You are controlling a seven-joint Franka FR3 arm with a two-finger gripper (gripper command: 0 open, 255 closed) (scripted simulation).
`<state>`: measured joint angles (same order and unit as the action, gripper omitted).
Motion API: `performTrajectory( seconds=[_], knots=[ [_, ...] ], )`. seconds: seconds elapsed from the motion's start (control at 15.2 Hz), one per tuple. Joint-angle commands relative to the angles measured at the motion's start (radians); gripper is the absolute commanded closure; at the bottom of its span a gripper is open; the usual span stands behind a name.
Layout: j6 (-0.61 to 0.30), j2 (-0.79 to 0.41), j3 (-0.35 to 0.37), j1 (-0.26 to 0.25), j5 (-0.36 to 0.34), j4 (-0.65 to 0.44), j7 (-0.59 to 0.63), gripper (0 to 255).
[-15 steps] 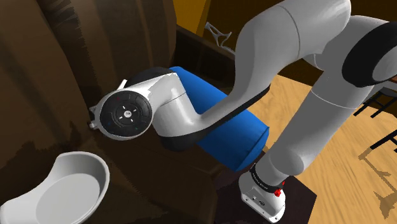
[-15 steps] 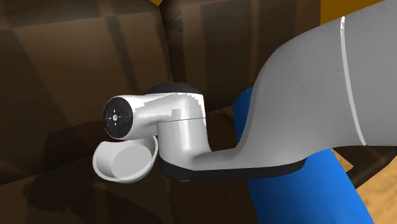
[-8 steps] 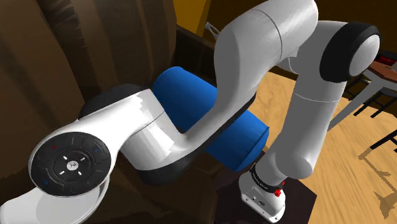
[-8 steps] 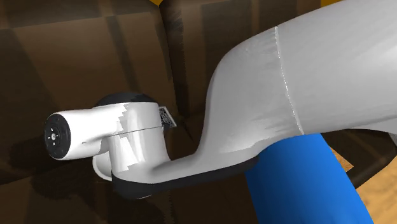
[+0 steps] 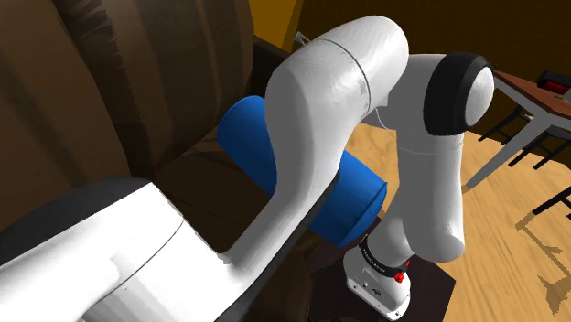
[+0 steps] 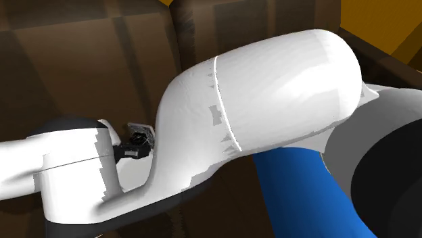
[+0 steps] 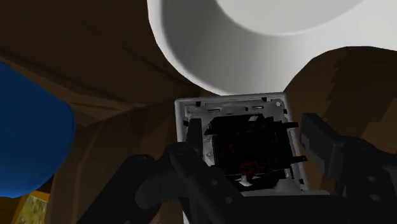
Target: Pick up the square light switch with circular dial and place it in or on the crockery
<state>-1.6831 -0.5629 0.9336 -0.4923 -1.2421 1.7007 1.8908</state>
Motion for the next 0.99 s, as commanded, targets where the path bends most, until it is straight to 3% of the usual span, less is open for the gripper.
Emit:
performTrajectory(
  seconds=[0.0, 0.33, 0.92],
  knots=[
    [0.011, -0.056, -0.015, -0.066, -0.041, -0.079, 0.000, 255],
    [-0.003, -0.093, -0.021, -0.067, -0.074, -0.061, 0.039, 255],
    [-0.098, -0.072, -0.186, -0.176, -0.026, -0.041, 0.068, 255]
  ],
)
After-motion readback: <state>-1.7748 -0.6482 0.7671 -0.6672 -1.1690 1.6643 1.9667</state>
